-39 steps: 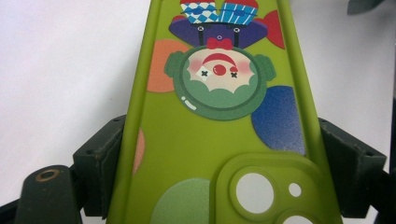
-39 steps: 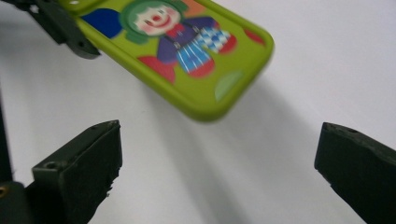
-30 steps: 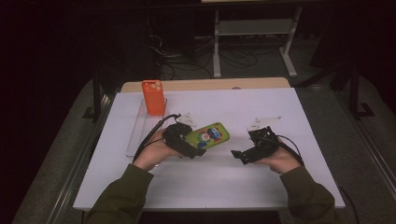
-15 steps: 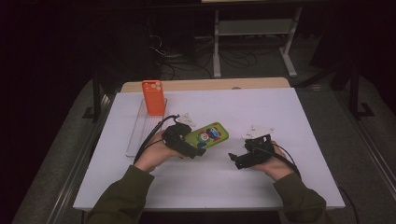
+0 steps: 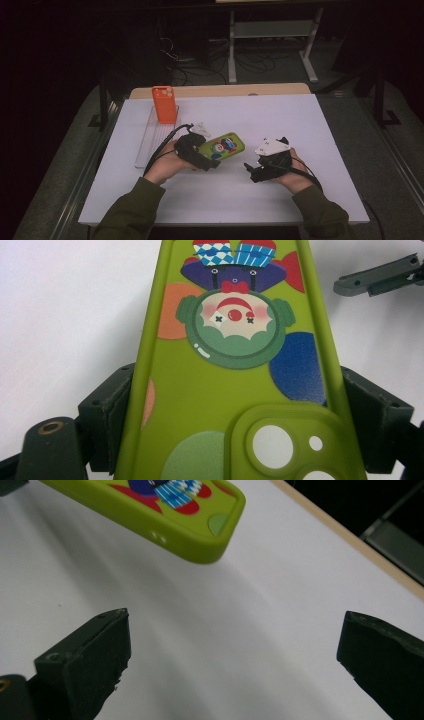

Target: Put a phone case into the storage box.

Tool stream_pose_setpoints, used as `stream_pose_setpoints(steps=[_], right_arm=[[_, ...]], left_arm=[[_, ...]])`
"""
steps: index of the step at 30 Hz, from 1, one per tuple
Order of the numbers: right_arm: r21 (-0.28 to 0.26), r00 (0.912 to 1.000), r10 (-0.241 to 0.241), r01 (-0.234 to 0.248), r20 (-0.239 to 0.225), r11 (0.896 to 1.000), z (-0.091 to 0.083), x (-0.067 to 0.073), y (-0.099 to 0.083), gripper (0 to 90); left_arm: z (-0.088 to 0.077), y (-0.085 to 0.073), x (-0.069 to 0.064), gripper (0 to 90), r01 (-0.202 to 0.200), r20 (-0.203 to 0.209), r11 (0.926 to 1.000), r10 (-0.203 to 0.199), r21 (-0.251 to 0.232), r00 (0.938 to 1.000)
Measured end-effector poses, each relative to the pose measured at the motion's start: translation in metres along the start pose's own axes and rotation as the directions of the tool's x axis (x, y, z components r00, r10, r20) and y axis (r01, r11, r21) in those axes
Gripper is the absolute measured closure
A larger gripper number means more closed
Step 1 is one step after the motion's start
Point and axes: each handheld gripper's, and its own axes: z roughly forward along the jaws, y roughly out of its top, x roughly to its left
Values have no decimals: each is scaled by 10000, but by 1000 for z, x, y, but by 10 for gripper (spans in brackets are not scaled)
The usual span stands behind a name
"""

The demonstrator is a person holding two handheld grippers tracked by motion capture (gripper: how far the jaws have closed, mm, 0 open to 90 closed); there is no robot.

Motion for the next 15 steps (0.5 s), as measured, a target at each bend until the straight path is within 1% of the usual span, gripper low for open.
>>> stream_pose_setpoints(steps=[1,2,3,5,7,9,10,12,14,15], right_arm=[[-106,9996,-260,261,88,9996,0,1,0,5],[-175,9992,-390,392,120,9991,-1,2,0,5],[-234,9982,-565,570,198,9981,-1,4,1,6],[-301,9958,-860,869,307,9958,-1,6,1,6],[-359,9915,-1210,1228,485,9918,0,9,1,6],[-366,9870,-1498,1521,582,9877,1,13,2,6],[-386,9823,-1770,1796,617,9830,1,14,2,6],[-429,9767,-2008,2044,756,9780,2,17,3,6],[-349,9588,-2663,2708,989,9620,3,18,3,6],[-300,9512,-2889,2936,1083,9555,4,19,3,6]], left_arm=[[0,0,0,155,-66,2,10000,66,56,10000],[-1,0,1,155,-264,-13,9994,265,231,9996],[-1,0,2,155,-387,-23,9989,388,253,9992],[-1,0,2,155,-430,-31,9986,431,294,9991],[-1,0,2,155,-446,-46,9986,447,292,9990],[0,0,1,155,-364,-70,9991,366,213,9993],[1,0,0,155,-189,-53,9998,189,78,9998],[1,1,0,155,-249,-43,9996,250,152,9997],[1,1,-1,155,-277,-90,9996,278,102,9996],[2,1,-1,155,-286,-85,9995,287,91,9996]])
